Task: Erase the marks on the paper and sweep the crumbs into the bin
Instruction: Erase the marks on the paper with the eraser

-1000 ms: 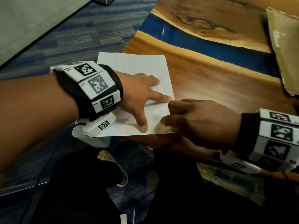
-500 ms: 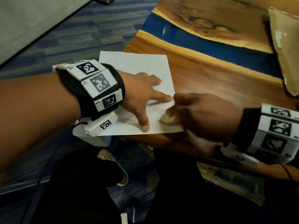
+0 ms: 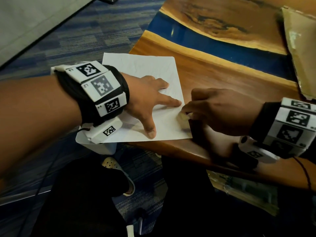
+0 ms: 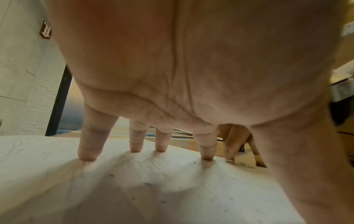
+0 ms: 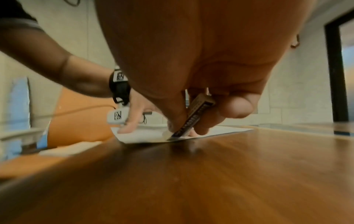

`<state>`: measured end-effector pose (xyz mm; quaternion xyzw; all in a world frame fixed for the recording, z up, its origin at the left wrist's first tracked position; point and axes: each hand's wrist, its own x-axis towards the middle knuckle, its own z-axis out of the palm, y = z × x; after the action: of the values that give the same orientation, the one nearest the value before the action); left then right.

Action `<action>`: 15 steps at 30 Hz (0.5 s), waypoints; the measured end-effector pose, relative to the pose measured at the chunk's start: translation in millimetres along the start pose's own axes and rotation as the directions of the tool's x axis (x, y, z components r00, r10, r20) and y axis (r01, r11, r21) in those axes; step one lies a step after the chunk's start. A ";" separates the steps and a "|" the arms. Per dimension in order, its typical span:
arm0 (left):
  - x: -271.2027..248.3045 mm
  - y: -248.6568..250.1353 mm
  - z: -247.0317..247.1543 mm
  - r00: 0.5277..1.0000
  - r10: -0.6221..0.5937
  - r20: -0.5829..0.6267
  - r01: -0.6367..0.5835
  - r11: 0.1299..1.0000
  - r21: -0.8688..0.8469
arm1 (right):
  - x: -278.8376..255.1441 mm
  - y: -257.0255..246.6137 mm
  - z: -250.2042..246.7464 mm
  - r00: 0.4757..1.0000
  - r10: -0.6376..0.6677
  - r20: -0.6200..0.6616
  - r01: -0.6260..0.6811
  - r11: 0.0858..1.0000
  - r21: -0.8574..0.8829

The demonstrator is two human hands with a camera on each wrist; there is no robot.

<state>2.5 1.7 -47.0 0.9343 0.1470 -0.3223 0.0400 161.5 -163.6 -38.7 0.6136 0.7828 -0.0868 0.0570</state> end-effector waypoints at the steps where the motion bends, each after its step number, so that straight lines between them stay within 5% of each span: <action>1: -0.2 0.1 0.3 1.000 -0.002 0.000 0.002 1.000 0.001 | -0.3 0.0 1.0 1.000 -0.008 0.002 0.008 1.000 -0.015; 4: -0.9 0.8 -0.4 1.000 -0.006 0.001 0.006 1.000 0.012 | -5.1 -16.3 11.4 0.980 -0.194 0.041 0.194 0.981 0.007; 9: -0.9 1.0 0.6 1.000 -0.005 -0.003 0.005 1.000 0.005 | -2.7 4.2 2.0 1.000 -0.013 -0.013 0.013 1.000 -0.003; 13: 0.3 0.4 0.6 1.000 -0.005 0.000 0.005 1.000 0.016 | -9.0 -14.6 15.6 0.981 -0.189 0.039 0.189 0.982 0.010; 15: 1.1 -0.4 0.5 1.000 -0.003 0.001 0.003 1.000 0.017 | -7.1 -5.0 10.5 0.991 -0.134 0.003 0.134 0.990 0.032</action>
<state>2.9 2.2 -48.1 0.9343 0.1456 -0.3239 0.0317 158.2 -173.7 -47.3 0.5602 0.8206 -0.1043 0.0435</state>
